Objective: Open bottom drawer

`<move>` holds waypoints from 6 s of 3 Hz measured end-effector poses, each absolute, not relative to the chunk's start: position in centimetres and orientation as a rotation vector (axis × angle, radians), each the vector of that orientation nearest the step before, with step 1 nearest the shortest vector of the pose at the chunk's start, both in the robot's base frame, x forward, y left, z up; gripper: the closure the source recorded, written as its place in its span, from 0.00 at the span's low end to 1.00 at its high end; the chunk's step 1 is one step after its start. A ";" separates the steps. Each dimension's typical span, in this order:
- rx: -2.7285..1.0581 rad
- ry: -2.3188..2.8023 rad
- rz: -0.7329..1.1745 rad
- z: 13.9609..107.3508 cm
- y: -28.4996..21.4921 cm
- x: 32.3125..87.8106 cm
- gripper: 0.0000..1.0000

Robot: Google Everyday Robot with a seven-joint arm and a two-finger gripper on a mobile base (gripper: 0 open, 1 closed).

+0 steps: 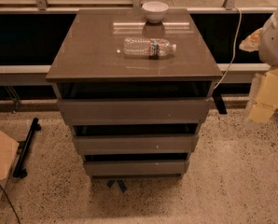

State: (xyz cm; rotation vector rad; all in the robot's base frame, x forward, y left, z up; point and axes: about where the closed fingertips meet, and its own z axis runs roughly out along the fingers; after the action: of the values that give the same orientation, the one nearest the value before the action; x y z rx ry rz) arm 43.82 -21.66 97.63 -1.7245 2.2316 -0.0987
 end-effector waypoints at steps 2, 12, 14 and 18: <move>-1.722 2.202 -0.079 96.7 -21.2 43.9 0.00; -1.464 2.420 0.400 64.0 -20.2 45.7 0.00; -1.317 2.298 0.378 56.5 -19.4 50.2 0.00; -1.194 2.241 0.578 46.7 -20.1 56.4 0.00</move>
Offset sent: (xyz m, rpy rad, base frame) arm 0.0056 0.0192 -0.0447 0.1080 -0.0357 0.0640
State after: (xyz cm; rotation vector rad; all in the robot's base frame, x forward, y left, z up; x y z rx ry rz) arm 56.37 -20.06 46.67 -1.1939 2.2414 0.5776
